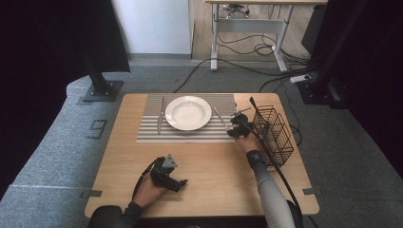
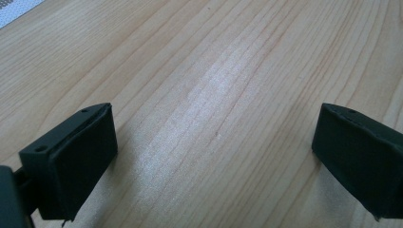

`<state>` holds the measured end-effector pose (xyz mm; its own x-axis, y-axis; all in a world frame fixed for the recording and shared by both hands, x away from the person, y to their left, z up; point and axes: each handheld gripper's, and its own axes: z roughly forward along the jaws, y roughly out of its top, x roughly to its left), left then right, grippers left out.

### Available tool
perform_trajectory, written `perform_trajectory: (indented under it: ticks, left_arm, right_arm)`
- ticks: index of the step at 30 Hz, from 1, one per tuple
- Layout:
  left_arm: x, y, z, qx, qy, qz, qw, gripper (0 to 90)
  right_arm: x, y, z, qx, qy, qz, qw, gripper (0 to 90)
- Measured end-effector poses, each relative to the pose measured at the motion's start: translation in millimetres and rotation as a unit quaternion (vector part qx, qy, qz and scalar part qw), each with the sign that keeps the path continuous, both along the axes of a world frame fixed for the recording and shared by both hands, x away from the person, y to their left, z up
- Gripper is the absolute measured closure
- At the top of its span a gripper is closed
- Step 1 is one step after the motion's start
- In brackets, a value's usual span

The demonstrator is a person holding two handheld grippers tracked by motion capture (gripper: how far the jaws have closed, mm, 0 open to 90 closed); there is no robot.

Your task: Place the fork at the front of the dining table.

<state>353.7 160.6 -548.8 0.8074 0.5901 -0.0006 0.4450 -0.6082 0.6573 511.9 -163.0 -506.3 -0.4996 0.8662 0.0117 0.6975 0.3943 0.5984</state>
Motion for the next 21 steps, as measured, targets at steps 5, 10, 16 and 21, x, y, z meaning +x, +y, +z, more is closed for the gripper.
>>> perform_trajectory:
  ticks: [5, 10, 16, 21]
  left_arm:
    - [0.0, -0.1, 0.0, 0.000, 0.000, 0.001, 1.0000, 0.9]
    - [0.0, 0.0, 0.0, -0.001, 0.000, 0.001, 1.0000, 0.8]
    - [0.0, -0.1, -0.1, -0.002, 0.000, 0.001, 1.0000, 0.8]
    - [0.0, -0.1, -0.1, -0.001, 0.000, 0.001, 1.0000, 0.8]
  right_arm:
    - [-5.0, 6.8, -10.2, 0.032, 0.017, 0.022, 0.9991, 70.0]
    - [-10.6, 25.2, -12.0, 0.040, 0.009, 0.062, 0.9972, 68.5]
    - [-18.4, 28.2, 1.0, 0.040, -0.012, 0.074, 0.9964, 71.1]
    - [-15.6, 26.2, -0.7, 0.018, -0.018, 0.083, 0.9962, 77.8]
